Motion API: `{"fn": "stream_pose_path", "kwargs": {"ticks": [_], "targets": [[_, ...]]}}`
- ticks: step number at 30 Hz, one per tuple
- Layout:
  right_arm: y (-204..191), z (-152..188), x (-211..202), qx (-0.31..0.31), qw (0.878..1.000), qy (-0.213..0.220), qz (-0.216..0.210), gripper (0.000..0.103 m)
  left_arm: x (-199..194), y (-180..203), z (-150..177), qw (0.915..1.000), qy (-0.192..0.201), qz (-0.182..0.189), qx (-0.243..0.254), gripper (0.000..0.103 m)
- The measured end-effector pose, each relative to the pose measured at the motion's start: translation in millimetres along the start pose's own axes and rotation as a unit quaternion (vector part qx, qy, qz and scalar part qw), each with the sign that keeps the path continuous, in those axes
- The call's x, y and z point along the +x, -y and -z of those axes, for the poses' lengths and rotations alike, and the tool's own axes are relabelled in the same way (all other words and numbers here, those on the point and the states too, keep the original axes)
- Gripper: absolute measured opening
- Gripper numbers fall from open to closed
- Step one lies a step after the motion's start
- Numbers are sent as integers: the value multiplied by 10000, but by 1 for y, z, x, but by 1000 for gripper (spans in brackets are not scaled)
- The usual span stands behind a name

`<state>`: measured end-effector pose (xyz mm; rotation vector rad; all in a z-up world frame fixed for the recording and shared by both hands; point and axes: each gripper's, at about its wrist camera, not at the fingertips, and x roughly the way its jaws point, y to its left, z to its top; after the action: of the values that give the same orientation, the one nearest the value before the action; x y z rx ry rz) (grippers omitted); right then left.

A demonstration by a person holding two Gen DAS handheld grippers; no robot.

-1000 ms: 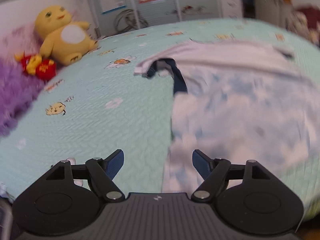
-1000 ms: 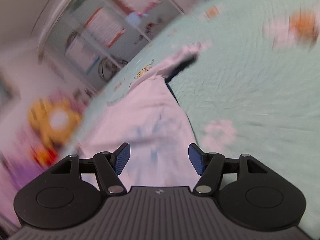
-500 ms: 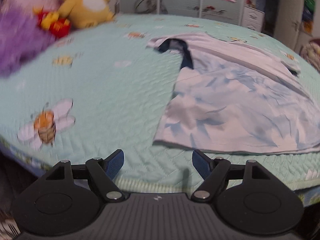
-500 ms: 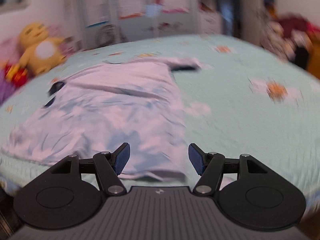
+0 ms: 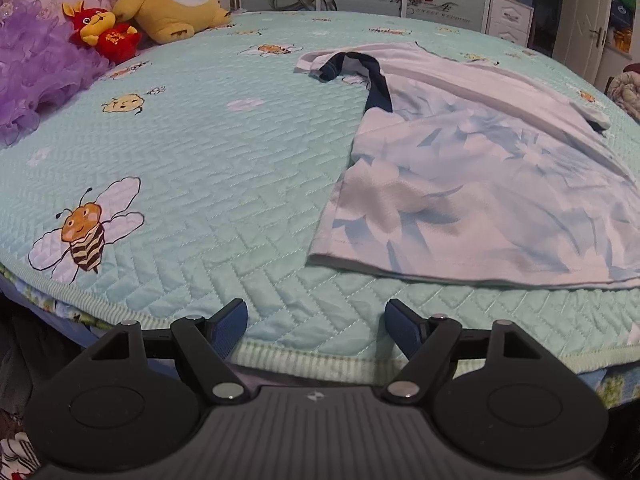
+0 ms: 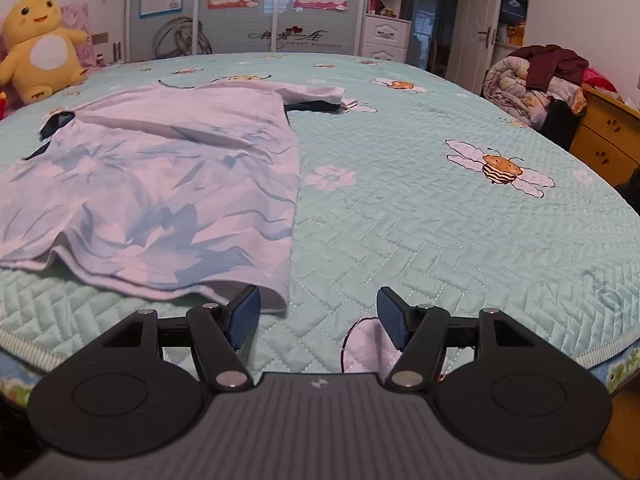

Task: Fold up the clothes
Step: 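Grasp the shirt hem with the left gripper while the right gripper grasps the hem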

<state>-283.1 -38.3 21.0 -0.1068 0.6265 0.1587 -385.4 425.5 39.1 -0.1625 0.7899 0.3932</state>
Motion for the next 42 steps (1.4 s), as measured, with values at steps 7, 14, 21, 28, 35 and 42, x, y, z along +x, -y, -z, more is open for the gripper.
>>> {"fn": "stream_pose_path", "kwargs": {"ticks": [7, 14, 21, 28, 35, 42], "targets": [[-8, -1, 9, 149, 9997, -61, -168, 47, -8, -12, 1, 9978, 473, 188, -430, 79], [-11, -1, 11, 133, 9997, -111, -165, 44, -1, -16, -1, 9975, 684, -138, -84, 75], [-14, 0, 14, 85, 9998, -174, -97, 44, 3, 0, 4, 9876, 891, -769, 1036, 75], [-15, -2, 16, 106, 9997, -208, -57, 45, 8, 35, 15, 9428, 1204, -1395, 2778, 76], [-16, -2, 16, 109, 9997, -220, -51, 45, 13, 54, 26, 9012, 1378, -1712, 3736, 77], [-17, -2, 17, 118, 9997, -208, -47, 45, 18, 50, 14, 9199, 1236, -1364, 3464, 73]]}}
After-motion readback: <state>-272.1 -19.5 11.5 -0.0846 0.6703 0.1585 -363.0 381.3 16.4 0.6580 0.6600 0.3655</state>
